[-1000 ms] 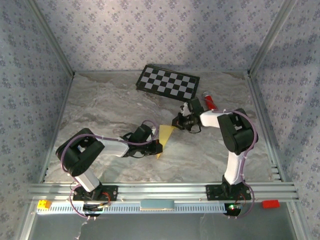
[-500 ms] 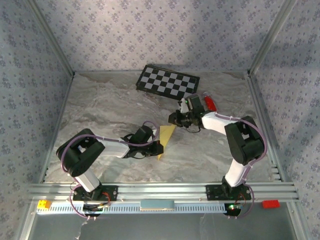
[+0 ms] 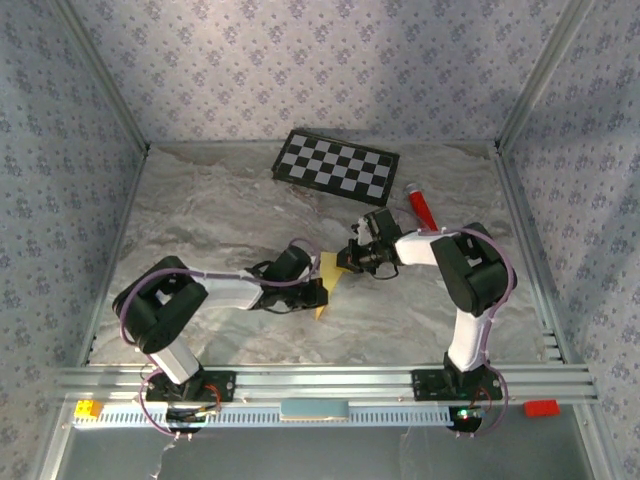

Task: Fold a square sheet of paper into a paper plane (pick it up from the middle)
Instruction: Fold the wing for the fifth time at the center of the table.

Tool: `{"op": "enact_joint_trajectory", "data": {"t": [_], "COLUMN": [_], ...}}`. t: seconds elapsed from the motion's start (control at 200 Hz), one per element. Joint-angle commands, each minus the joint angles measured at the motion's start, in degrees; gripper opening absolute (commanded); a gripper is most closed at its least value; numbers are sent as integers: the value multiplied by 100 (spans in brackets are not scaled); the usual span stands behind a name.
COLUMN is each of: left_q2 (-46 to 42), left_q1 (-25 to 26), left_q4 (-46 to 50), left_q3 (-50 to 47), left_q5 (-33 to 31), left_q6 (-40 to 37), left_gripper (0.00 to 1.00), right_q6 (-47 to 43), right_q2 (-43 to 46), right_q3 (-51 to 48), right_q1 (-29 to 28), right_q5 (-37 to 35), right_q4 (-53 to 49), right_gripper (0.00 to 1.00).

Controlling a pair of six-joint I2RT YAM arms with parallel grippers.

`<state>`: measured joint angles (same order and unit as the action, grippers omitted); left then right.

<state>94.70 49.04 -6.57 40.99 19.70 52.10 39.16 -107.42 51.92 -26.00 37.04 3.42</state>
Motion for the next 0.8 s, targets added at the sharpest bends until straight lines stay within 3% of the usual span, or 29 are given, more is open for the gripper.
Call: {"op": "enact_joint_trajectory", "data": {"t": [0.0,0.43,0.795], "left_q2": [-156,884,-156], "left_q1": [1,-136,397], "left_q4": [1066,441,650], "left_q3": [887,984,-469], "left_q5": [-229,271,106], "left_q6": [-297,-224,56], "left_gripper": [3,6,10], "right_q6": [-264,-268,-268], "right_q2": [-301,-333,-368], "right_q3": [87,63,90], "right_q1": [13,147,236], "right_q5": [-288,-443,-532], "right_q4": [-416,-632,-776], "right_gripper": [0,0,0]}}
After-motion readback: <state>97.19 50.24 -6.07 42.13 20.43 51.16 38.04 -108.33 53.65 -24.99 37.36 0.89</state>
